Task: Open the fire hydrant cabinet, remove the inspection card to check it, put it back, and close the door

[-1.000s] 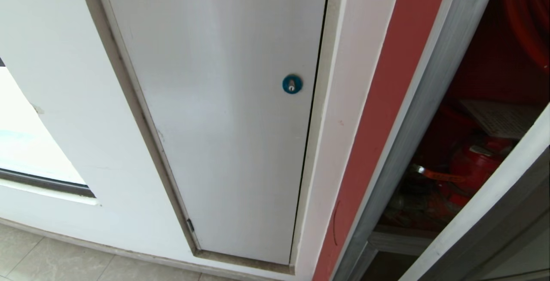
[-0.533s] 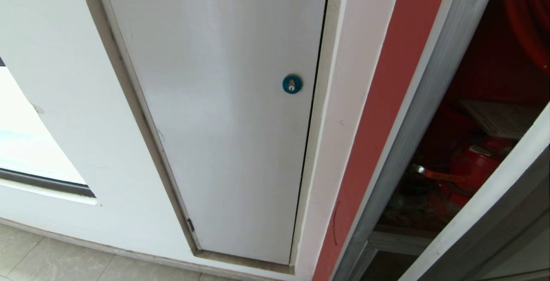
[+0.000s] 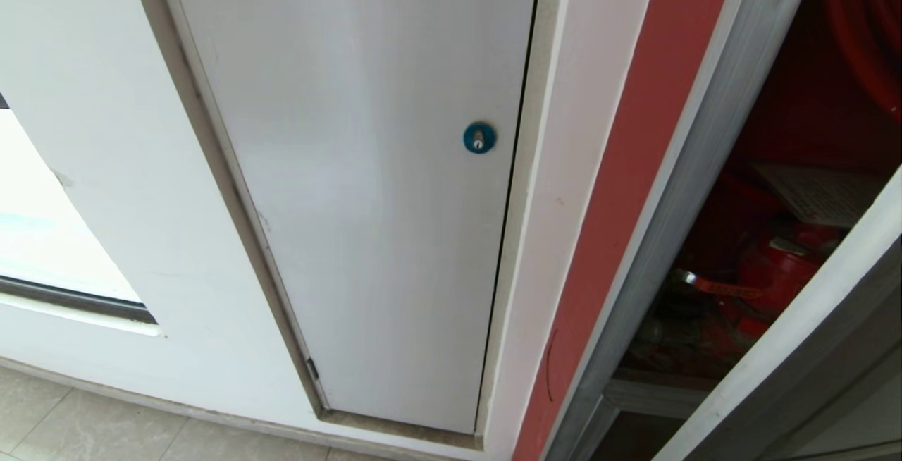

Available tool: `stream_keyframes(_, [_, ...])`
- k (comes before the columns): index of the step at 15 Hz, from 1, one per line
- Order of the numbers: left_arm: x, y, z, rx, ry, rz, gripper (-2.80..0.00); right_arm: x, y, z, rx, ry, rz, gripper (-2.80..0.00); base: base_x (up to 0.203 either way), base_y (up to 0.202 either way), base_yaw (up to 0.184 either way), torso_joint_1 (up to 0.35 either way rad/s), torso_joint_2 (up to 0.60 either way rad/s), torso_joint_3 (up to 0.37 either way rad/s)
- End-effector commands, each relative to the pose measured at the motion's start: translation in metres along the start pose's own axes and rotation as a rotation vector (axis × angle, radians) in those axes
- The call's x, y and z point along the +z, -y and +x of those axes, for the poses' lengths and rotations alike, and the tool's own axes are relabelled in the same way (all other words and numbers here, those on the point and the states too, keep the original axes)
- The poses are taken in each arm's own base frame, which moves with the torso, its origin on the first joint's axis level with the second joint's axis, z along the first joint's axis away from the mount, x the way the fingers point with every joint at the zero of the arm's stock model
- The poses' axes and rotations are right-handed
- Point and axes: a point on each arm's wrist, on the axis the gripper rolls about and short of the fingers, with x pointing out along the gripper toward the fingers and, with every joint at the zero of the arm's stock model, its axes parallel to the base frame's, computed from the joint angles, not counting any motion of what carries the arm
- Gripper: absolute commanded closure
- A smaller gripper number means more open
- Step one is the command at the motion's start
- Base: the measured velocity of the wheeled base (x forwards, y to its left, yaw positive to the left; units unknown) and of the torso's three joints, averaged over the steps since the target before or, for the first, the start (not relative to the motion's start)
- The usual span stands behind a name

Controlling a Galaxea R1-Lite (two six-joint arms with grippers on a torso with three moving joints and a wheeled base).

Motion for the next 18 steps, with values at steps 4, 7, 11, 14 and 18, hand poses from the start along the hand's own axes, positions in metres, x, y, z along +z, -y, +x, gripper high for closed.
stream_keyframes(4, [0.000,0.000,0.000,0.000,-0.001,0.000,0.00,0.025,0.016,0.029,0.065,-0.052,0.034,0.00,0.000,0.000,0.000,0.000,0.00,0.000])
stream_keyframes(7, [0.000,0.000,0.000,0.002,-0.001,0.000,0.00,0.037,0.026,0.045,0.073,-0.058,0.038,0.00,0.000,0.000,0.000,0.000,0.00,0.000])
stream_keyframes(11, [0.000,0.000,0.000,0.002,-0.001,0.000,0.00,0.044,0.038,0.063,0.072,-0.051,0.032,0.00,0.000,0.000,0.000,0.000,0.00,0.000])
stream_keyframes(14, [0.000,0.000,0.000,0.002,-0.001,0.000,0.00,0.047,0.043,0.070,0.071,-0.058,0.038,0.00,0.000,0.000,0.000,0.000,0.00,0.000])
stream_keyframes(18, [0.000,0.000,0.000,0.000,-0.001,0.000,0.00,0.052,0.049,0.080,0.063,-0.066,0.044,0.00,0.000,0.000,0.000,0.000,0.00,0.000])
